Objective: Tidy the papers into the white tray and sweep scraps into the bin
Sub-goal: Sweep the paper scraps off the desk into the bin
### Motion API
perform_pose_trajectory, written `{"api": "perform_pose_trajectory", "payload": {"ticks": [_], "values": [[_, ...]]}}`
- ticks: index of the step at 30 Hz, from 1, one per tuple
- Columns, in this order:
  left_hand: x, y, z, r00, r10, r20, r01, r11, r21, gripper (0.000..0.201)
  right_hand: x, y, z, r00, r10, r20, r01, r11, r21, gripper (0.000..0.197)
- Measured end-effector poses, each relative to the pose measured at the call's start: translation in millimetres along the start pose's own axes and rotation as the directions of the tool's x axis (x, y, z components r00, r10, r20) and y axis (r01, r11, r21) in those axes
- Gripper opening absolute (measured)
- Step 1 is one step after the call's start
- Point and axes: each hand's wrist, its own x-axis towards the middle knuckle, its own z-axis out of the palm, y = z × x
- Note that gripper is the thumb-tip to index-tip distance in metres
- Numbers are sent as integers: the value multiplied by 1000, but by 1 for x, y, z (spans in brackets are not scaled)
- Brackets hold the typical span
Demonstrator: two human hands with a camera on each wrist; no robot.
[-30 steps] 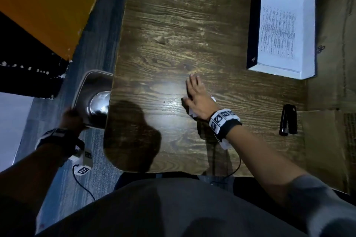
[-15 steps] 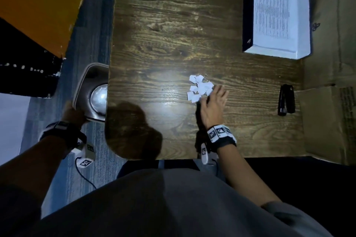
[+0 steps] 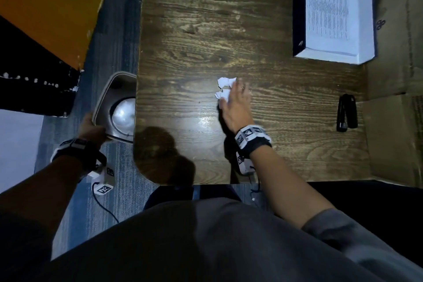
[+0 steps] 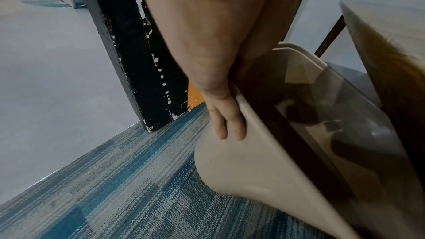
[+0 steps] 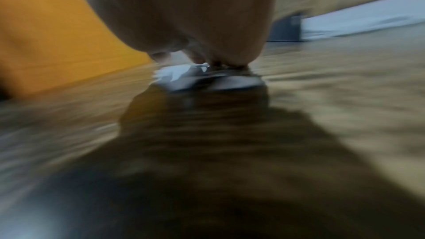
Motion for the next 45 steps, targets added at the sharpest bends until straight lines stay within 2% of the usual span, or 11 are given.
{"api": "perform_pose_trajectory", "payload": {"ticks": [3,5,8,11,16,25,28,31,34,38,45], "values": [[0,4,-4,1000,10,7,-10,1000,-6,68,-9,-22,7,991,-116,64,110,990,87,64],[2,4,-6,1000,6,2,-6,1000,-9,66,-20,-16,-1,995,-82,-57,95,952,292,56],[2,4,-7,1000,24,7,-24,999,-33,64,-46,6,-24,979,118,-168,26,739,673,31],[0,5,-3,1000,21,-11,-21,1000,-23,57,-58,39,-31,994,108,36,-83,471,878,32],[3,4,0,999,28,-26,-28,999,25,48,-33,62,-26,945,49,323,-314,416,854,39],[-4,14,5,1000,6,26,-5,998,-60,54,29,30,-43,943,43,330,-323,351,879,44],[-1,12,2,1000,7,-15,-8,996,-86,54,12,37,-65,976,111,185,-209,279,937,38],[0,11,1,999,22,-43,-24,998,-57,45,-12,59,-72,945,287,-155,-17,516,856,29],[-5,15,3,998,46,-35,-49,996,-78,39,-12,73,-47,948,267,-175,-171,887,430,53],[0,4,2,998,27,-59,-32,995,-98,33,-8,34,-5,964,250,-88,-236,962,139,73],[4,5,7,993,-15,-120,15,1000,-5,39,-18,-17,11,999,-35,-23,39,978,204,69]]}}
